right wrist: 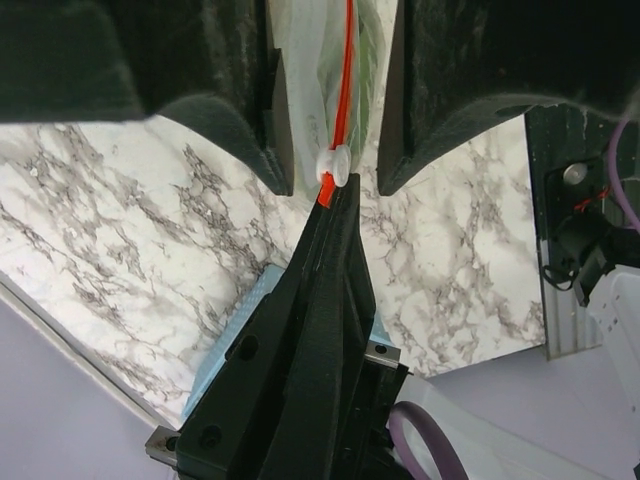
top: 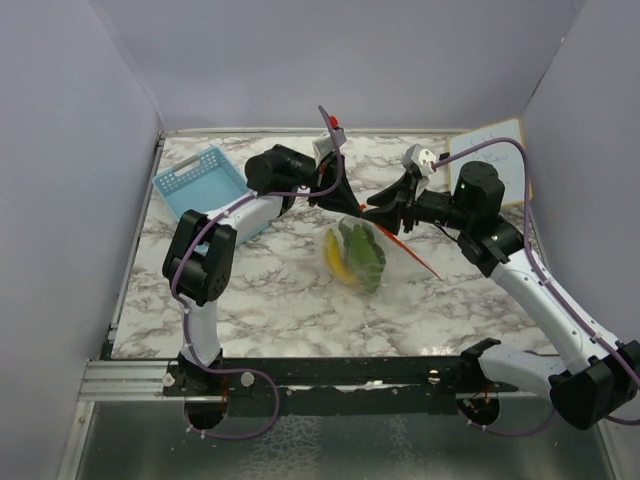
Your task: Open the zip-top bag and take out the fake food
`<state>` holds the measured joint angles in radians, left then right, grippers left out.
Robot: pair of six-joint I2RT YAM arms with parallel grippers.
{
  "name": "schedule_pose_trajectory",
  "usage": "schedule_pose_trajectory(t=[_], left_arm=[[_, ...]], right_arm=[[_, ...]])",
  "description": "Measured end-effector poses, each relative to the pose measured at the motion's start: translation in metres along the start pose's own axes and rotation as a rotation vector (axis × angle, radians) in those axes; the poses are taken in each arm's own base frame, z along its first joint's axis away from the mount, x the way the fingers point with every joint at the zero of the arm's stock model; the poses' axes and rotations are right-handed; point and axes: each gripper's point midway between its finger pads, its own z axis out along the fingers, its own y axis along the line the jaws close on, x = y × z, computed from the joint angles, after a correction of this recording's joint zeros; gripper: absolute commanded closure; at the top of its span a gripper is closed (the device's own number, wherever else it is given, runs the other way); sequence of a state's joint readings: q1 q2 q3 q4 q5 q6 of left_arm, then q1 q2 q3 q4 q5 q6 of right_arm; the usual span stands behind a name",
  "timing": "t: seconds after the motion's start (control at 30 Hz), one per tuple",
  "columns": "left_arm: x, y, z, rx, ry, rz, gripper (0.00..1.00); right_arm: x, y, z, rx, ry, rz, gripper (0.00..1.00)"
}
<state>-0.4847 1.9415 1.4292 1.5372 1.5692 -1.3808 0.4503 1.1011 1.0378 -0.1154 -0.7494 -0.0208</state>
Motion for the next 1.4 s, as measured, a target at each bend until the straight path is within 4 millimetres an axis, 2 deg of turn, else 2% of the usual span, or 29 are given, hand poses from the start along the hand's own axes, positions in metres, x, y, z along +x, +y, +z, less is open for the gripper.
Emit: schedule_pose_trajectory(t=[0.27, 0.37, 0.73, 1.03, 1.17, 1.4], left_arm=[[0.0, 0.0, 0.0, 0.0, 0.0, 0.003, 1.0], [0.0, 0.0, 0.0, -0.001, 0.0, 0.004, 1.0], [-0.003, 0.005, -0.008, -0.025, -0.02, 0.017, 1.0], [-0.005, 0.011, -0.027, -0.068, -0.036, 0.022, 1.0], [-0.007, 0.012, -0.047, -0.118, -0.054, 0.026, 1.0], [-0.024, 0.019, -0.116, -0.282, -0.104, 0.063, 1.0]], right_arm=[[-0.001, 0.001, 0.0, 0.0, -0.004, 0.02, 0.92], [-0.001, 0.001, 0.0, -0.001, -0.005, 0.023, 0.98], [0.001, -0.002, 0.0, 0.015, 0.0, 0.019, 0.99], [0.022, -0.002, -0.009, 0.063, 0.032, 0.04, 0.98], [0.029, -0.002, -0.016, 0.1, 0.053, 0.054, 0.99], [0.053, 0.004, -0.027, 0.131, 0.085, 0.084, 0.99]])
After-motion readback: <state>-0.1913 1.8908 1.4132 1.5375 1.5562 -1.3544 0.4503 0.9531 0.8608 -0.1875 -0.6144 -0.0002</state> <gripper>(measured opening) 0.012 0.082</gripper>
